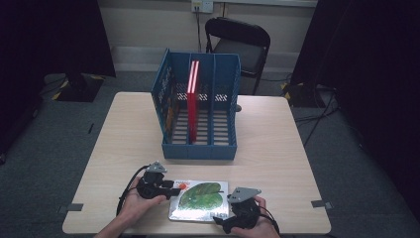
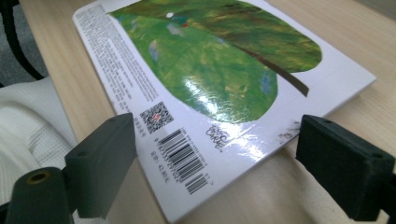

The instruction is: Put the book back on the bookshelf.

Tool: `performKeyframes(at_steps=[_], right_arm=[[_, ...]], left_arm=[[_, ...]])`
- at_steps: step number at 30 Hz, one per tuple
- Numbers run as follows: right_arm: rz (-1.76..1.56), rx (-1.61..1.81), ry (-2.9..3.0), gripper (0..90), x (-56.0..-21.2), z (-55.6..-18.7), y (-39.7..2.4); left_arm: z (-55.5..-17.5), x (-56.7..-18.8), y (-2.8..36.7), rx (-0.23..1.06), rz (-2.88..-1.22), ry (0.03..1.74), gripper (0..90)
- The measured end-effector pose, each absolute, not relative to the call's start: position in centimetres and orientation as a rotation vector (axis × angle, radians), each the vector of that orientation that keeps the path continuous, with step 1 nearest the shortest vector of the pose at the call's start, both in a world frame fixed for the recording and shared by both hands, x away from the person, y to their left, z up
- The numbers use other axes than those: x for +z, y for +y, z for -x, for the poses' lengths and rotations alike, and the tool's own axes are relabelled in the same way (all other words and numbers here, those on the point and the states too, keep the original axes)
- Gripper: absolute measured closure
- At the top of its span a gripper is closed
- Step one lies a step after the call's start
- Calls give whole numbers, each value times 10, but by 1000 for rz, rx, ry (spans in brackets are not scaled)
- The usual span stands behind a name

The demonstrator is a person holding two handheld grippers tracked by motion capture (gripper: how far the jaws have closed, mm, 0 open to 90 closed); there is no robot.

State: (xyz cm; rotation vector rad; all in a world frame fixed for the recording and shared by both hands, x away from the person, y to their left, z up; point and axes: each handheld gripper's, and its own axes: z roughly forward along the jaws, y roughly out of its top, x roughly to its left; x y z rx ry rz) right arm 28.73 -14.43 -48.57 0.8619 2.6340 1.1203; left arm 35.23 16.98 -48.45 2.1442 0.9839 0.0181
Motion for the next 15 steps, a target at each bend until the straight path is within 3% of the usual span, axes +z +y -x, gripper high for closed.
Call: performKeyframes(at_steps=[10,15], right_arm=[[-858,1076,2600,98,-488,-287,-137],[-835,1089,2626,98,-488,-299,-136]], left_arm=[[-364,-485,167,38,-2119,1017,510],[-368,-486,166,81,-2108,1034,419]])
